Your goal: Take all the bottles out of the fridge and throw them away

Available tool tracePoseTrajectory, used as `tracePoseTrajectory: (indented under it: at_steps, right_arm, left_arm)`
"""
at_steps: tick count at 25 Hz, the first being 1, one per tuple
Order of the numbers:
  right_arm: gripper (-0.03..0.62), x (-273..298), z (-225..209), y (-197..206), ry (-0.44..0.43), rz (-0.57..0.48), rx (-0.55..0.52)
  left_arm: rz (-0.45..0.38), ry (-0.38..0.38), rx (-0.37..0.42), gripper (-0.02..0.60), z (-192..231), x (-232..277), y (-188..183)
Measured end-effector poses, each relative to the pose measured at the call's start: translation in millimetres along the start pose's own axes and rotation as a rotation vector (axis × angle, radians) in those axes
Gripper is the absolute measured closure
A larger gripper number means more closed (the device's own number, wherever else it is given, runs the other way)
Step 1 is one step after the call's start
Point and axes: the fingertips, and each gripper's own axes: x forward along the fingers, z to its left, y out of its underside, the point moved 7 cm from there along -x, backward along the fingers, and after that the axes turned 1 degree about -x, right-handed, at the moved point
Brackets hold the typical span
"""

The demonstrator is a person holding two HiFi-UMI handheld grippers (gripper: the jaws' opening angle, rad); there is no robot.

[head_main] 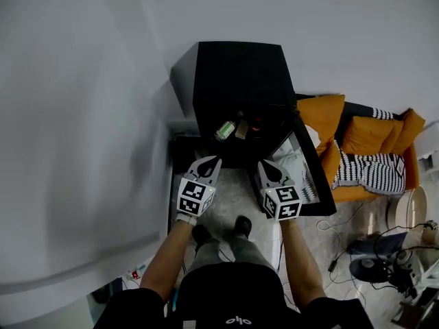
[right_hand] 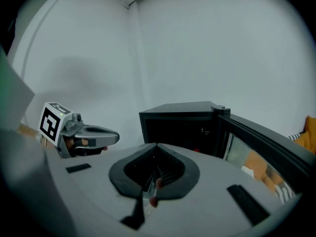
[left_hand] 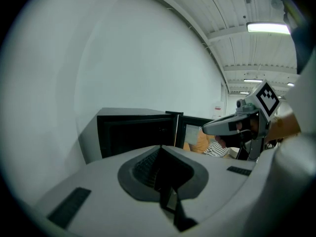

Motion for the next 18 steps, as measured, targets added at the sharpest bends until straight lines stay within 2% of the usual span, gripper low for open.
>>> tracePoseTrajectory:
  at_steps: [8, 18]
  right_arm:
    - [0.592, 25.2, -16.6, 19.4, -0.056, 0.024, -0.020]
    - [0.592, 75.9, -38.2, 57.9, -0.080, 0.031, -0.033]
  left_arm:
    - [0.022, -0.052, -0.026, 0.583, 9.8, 22.3, 24.1]
    - [0.034, -0.067, -0.012, 0.583, 30.6, 66.1, 66.0]
